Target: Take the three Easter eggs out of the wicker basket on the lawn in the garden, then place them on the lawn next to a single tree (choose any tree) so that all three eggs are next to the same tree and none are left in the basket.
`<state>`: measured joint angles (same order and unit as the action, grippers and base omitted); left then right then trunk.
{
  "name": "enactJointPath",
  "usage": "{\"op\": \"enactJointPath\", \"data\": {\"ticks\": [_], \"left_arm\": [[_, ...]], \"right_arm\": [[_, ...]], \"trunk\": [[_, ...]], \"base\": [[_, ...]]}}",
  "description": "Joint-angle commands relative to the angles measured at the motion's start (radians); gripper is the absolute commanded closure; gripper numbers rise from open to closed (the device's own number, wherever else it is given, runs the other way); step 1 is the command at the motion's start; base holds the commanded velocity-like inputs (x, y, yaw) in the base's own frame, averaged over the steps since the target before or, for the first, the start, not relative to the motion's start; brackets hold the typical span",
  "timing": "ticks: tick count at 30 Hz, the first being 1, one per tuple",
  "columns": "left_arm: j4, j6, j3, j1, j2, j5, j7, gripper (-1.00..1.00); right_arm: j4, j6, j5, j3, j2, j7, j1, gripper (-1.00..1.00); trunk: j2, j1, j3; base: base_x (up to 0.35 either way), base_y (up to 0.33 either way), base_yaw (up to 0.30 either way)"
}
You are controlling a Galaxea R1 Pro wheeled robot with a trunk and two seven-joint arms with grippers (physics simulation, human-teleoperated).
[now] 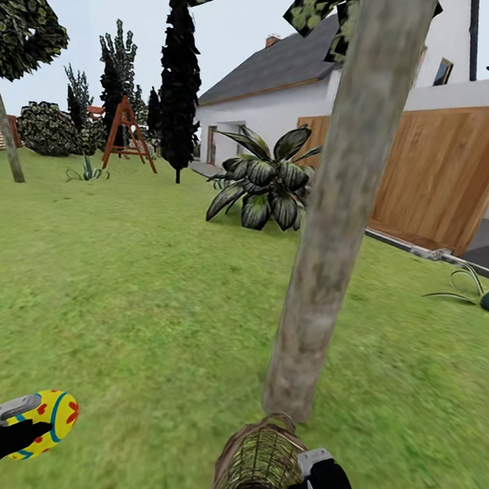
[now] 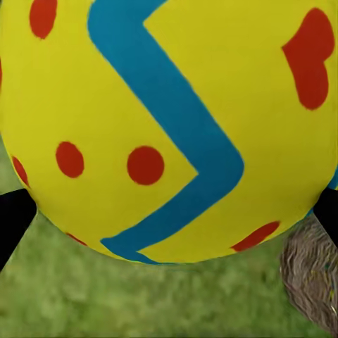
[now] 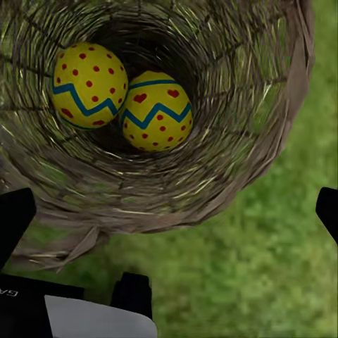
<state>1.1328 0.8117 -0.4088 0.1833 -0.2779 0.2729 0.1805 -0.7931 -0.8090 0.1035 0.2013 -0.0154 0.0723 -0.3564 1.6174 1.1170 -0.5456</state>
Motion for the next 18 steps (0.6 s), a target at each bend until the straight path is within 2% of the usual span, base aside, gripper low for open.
{"op": "enactJointPath", "data": {"ticks": [1, 3, 4, 5, 6, 8, 11, 18], "left_arm": [[0.0, 0.004, -0.003, 0.001, -0.004, -0.004, 0.007, 1.0], [0.0, 0.005, -0.006, 0.001, -0.029, -0.002, 0.008, 1.0], [0.001, 0.005, -0.007, 0.001, -0.041, -0.001, 0.008, 1.0], [0.0, 0.005, -0.006, 0.001, -0.044, 0.0, 0.007, 1.0], [-0.001, 0.004, -0.006, 0.001, -0.044, -0.001, 0.007, 1.0], [-0.001, 0.003, -0.004, 0.001, -0.043, -0.002, 0.007, 1.0], [-0.002, 0.003, -0.001, 0.001, -0.042, -0.004, 0.007, 1.0], [-0.016, 0.001, 0.003, 0.001, -0.037, -0.006, 0.006, 1.0]], "right_arm": [[-0.003, -0.004, 0.009, 0.002, -0.007, 0.008, -0.001, -1.0], [-0.004, -0.002, 0.01, 0.0, -0.016, 0.008, 0.0, -1.0], [-0.006, -0.002, 0.009, -0.012, -0.039, 0.009, 0.0, -1.0], [-0.009, -0.005, 0.006, -0.083, -0.107, 0.015, -0.001, -1.0], [-0.014, -0.005, 0.007, -0.128, -0.128, 0.015, 0.0, -1.0], [-0.025, -0.005, 0.01, -0.155, -0.14, 0.015, 0.0, -1.0], [-0.03, -0.005, 0.018, -0.165, -0.145, 0.015, -0.001, -1.0], [-0.031, -0.006, 0.023, -0.162, -0.143, 0.014, -0.001, -1.0]], "trunk": [[0.001, 0.0, -0.001], [0.001, 0.0, -0.001], [0.001, 0.0, -0.001], [0.001, 0.0, -0.001], [0.001, 0.0, -0.001], [0.001, 0.0, -0.001], [0.001, 0.0, -0.001], [0.001, 0.0, -0.001]], "base": [[0.0, 0.33, 0.0], [0.0, 0.33, 0.0], [0.0, 0.33, 0.0], [0.0, 0.33, 0.0], [0.0, 0.33, 0.0], [0.0, 0.33, 0.0], [0.0, 0.267, 0.0], [0.0, 0.024, 0.0]]}}
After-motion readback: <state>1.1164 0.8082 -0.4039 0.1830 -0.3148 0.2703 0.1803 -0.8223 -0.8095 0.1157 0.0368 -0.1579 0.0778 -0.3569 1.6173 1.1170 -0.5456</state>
